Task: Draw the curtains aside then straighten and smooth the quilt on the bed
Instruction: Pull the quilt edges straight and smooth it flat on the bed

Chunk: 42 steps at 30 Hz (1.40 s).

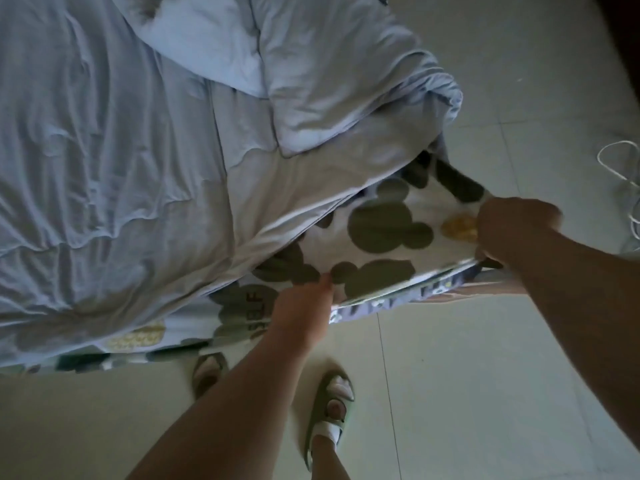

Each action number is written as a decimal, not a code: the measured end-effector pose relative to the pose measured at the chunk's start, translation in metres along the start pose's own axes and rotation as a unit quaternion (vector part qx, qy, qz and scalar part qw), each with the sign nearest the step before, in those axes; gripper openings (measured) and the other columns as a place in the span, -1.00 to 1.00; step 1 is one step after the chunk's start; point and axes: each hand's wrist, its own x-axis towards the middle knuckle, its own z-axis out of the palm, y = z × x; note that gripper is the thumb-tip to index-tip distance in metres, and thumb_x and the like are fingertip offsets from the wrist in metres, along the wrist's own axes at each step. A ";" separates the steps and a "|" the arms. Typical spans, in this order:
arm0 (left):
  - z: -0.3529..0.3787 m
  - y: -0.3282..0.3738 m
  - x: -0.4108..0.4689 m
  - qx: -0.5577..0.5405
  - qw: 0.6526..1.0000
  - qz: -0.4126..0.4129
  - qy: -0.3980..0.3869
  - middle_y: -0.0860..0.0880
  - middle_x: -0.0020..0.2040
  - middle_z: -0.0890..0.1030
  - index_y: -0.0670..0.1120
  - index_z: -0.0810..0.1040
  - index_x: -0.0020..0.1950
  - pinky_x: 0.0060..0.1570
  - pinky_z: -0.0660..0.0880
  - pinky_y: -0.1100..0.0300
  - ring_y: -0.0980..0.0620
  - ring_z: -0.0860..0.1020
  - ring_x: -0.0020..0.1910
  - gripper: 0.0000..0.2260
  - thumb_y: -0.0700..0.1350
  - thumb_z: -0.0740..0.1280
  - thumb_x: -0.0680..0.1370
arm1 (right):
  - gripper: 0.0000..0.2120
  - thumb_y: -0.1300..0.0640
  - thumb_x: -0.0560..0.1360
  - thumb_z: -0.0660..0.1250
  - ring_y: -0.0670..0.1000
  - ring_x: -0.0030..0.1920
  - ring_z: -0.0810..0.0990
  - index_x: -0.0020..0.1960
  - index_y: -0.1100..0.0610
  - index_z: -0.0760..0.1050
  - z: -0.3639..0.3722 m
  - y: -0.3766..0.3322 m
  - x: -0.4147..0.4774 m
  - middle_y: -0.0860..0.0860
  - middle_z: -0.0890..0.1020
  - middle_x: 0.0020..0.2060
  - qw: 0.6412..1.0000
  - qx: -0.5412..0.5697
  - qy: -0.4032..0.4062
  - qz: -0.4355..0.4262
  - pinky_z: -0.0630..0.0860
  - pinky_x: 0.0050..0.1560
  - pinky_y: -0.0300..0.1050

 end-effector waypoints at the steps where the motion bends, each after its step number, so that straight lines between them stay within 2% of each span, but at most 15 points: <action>1: 0.004 0.004 -0.003 -0.001 1.000 0.004 -0.007 -0.06 0.12 0.60 -0.05 0.31 0.38 0.05 0.47 0.07 -0.09 0.58 0.12 -0.63 -0.07 0.22 0.57 | -0.69 0.05 0.49 0.29 0.10 0.14 0.57 0.22 0.07 0.48 0.002 0.002 -0.002 0.03 0.58 0.12 0.999 -0.034 -0.030 0.000 0.44 0.03 -0.05; 4: 0.009 0.008 -0.006 -0.020 1.000 0.009 -0.012 -0.07 0.08 0.61 -0.05 0.42 0.27 0.05 0.47 0.09 -0.09 0.59 0.09 -0.73 -0.09 0.19 0.58 | -0.62 -0.04 0.52 0.18 0.07 0.07 0.53 0.30 0.05 0.43 0.014 -0.014 -0.002 0.05 0.52 0.14 0.992 -0.122 -0.039 -0.012 0.42 0.01 -0.08; 7: 0.011 0.006 -0.010 -0.042 0.999 0.020 -0.012 -0.03 0.04 0.63 -0.03 0.47 0.17 0.02 0.47 0.11 -0.07 0.59 0.04 -0.80 -0.07 0.21 0.56 | -0.50 -0.06 0.56 0.10 0.18 0.38 0.25 0.44 0.10 0.27 0.016 -0.029 0.005 0.17 0.18 0.44 0.982 -0.157 0.081 -0.067 0.20 0.37 0.08; 9: 0.011 0.006 -0.010 -0.030 0.999 0.026 0.017 -0.01 0.04 0.59 0.00 0.51 0.11 0.05 0.42 0.10 -0.05 0.54 0.06 -0.80 -0.01 0.22 0.53 | -0.64 0.07 0.51 0.20 0.22 0.40 0.18 0.29 0.11 0.43 0.016 -0.039 0.011 0.21 0.10 0.46 0.977 -0.082 0.154 -0.120 0.15 0.41 0.13; 12: 0.007 0.010 0.000 -0.028 0.998 0.018 0.049 -0.04 0.11 0.47 -0.02 0.46 0.17 0.07 0.39 0.05 -0.07 0.45 0.12 -0.70 0.04 0.29 0.47 | -0.74 0.17 0.50 0.23 0.27 0.45 0.08 0.18 0.13 0.48 0.021 -0.050 0.019 0.25 -0.02 0.49 0.990 0.027 0.084 -0.108 0.08 0.43 0.20; 15: 0.002 0.021 0.008 -0.069 0.996 0.057 -0.007 -0.06 0.10 0.55 -0.06 0.46 0.20 0.00 0.47 0.06 -0.10 0.55 0.09 -0.77 -0.07 0.25 0.56 | -0.69 0.21 0.55 0.19 0.29 0.27 0.38 0.28 0.20 0.42 0.026 -0.051 0.029 0.26 0.21 0.38 0.989 0.130 0.025 -0.062 0.36 0.30 0.14; 18: 0.007 0.029 0.006 -0.084 0.991 0.088 -0.061 -0.10 0.03 0.60 -0.10 0.51 0.12 -0.05 0.45 0.11 -0.12 0.58 0.04 -0.84 -0.19 0.23 0.57 | -0.68 0.24 0.55 0.20 0.28 0.14 0.51 0.28 0.30 0.42 0.025 -0.046 0.039 0.27 0.46 0.18 0.987 0.150 0.058 -0.018 0.46 0.13 0.12; 22: 0.016 0.027 -0.004 -0.134 0.984 0.091 -0.069 -0.11 -0.04 0.60 -0.13 0.52 0.05 -0.15 0.36 0.17 -0.10 0.57 -0.02 -0.90 -0.21 0.25 0.57 | -0.50 0.13 0.53 0.27 0.28 0.26 0.43 0.40 0.31 0.25 0.031 -0.027 0.042 0.29 0.40 0.27 0.989 0.117 -0.019 0.087 0.40 0.20 0.12; 25: 0.023 0.023 -0.003 -0.154 0.981 0.097 -0.072 -0.11 -0.01 0.58 -0.13 0.52 0.08 -0.11 0.41 0.13 -0.11 0.56 0.01 -0.87 -0.21 0.24 0.57 | -0.35 -0.08 0.46 0.38 0.22 0.12 0.48 0.35 0.29 0.25 0.039 -0.018 0.039 0.24 0.41 0.14 0.992 0.060 -0.033 0.106 0.41 0.06 0.02; 28: 0.025 0.020 -0.003 -0.178 0.974 0.093 -0.104 -0.11 0.15 0.52 -0.09 0.47 0.23 0.05 0.49 0.03 -0.12 0.51 0.13 -0.76 -0.12 0.25 0.57 | -0.37 -0.13 0.47 0.33 0.22 0.14 0.44 0.35 0.25 0.28 0.042 -0.019 0.031 0.20 0.35 0.18 0.992 0.020 -0.055 0.109 0.37 0.26 0.09; 31: 0.010 0.005 0.005 -0.222 0.970 0.098 0.023 -0.06 0.06 0.58 -0.05 0.50 0.20 -0.05 0.54 0.03 -0.08 0.58 -0.01 -0.76 -0.04 0.22 0.57 | -0.40 -0.05 0.52 0.21 0.22 0.35 0.28 0.48 0.17 0.17 0.034 -0.031 0.038 0.20 0.19 0.39 0.998 -0.052 0.013 0.039 0.20 0.40 0.09; 33: -0.001 -0.011 0.014 -0.183 0.959 0.093 0.198 -0.09 -0.01 0.57 -0.10 0.54 0.10 -0.12 0.53 0.05 -0.10 0.56 -0.08 -0.78 -0.09 0.30 0.48 | -0.58 0.14 0.55 0.11 0.25 0.23 0.34 0.37 0.26 0.30 0.022 -0.047 0.040 0.27 0.27 0.31 0.989 0.006 0.149 -0.008 0.29 0.25 0.08; 35: -0.004 -0.031 0.023 -0.104 0.949 0.003 0.298 -0.14 0.06 0.52 -0.13 0.52 0.15 0.00 0.44 0.01 -0.16 0.50 0.00 -0.63 -0.12 0.36 0.34 | -0.68 0.21 0.53 0.08 0.26 0.09 0.40 0.24 0.32 0.33 0.010 -0.066 0.038 0.31 0.33 0.20 0.950 0.046 0.296 -0.092 0.37 0.11 0.10; 38: -0.014 -0.059 0.031 -0.026 0.960 -0.135 0.245 -0.17 0.21 0.46 -0.12 0.38 0.36 0.10 0.37 -0.03 -0.20 0.46 0.11 -0.45 -0.12 0.30 0.35 | -0.56 0.26 0.41 0.19 0.31 0.21 0.38 0.29 0.25 0.31 0.000 -0.095 0.033 0.30 0.33 0.30 0.906 0.055 0.336 -0.253 0.32 0.25 0.19; 42: -0.033 -0.078 0.037 -0.080 0.971 -0.161 0.155 -0.12 0.10 0.53 -0.10 0.42 0.24 -0.01 0.44 0.00 -0.17 0.53 0.06 -0.75 -0.18 0.20 0.56 | -0.52 0.27 0.37 0.13 0.32 0.31 0.39 0.29 0.24 0.42 -0.008 -0.130 0.036 0.31 0.46 0.25 0.892 0.014 0.300 -0.337 0.17 0.40 0.22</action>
